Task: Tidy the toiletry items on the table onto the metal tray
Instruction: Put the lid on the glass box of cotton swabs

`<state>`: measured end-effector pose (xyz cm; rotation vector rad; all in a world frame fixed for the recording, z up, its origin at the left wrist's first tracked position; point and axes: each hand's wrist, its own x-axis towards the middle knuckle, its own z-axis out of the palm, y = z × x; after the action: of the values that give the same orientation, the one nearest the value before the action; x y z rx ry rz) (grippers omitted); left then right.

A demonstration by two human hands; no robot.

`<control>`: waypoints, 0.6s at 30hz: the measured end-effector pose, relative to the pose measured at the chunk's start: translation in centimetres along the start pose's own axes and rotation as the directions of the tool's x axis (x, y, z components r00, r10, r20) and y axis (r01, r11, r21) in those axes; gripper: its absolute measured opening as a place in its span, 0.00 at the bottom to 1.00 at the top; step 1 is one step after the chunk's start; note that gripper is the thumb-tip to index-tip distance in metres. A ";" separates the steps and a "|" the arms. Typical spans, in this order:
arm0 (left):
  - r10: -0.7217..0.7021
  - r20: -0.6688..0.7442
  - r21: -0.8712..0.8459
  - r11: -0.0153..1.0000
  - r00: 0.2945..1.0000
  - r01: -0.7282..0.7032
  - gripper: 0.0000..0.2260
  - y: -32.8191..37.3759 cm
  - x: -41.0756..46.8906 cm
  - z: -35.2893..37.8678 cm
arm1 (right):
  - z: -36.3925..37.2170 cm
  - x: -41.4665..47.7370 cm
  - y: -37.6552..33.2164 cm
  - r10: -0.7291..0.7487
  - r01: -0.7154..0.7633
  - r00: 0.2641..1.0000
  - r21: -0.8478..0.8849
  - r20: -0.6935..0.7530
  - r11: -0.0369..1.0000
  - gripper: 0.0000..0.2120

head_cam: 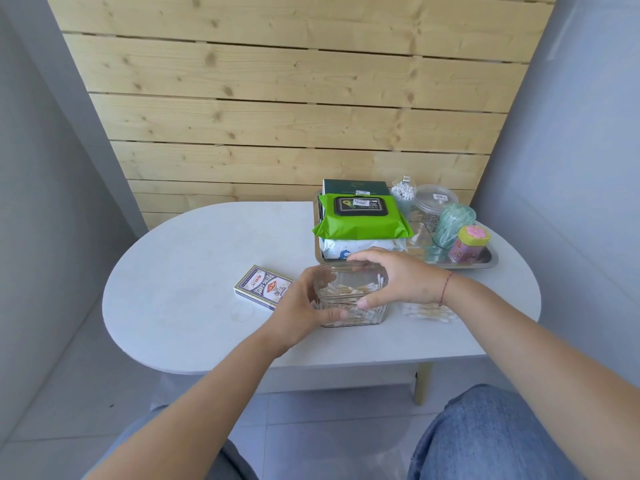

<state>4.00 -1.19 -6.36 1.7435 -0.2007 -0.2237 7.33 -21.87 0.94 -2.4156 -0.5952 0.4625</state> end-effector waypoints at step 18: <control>0.069 0.040 -0.038 0.997 0.997 -0.068 0.30 -0.6 0.0 -0.1 | 1.4 0.0 0.8 -0.058 0.058 0.998 -0.042 0.010 0.997 0.35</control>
<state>4.08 -0.95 -6.93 1.6933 -0.2843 -0.2119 6.94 -21.79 -0.62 -2.4300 -0.6836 0.4407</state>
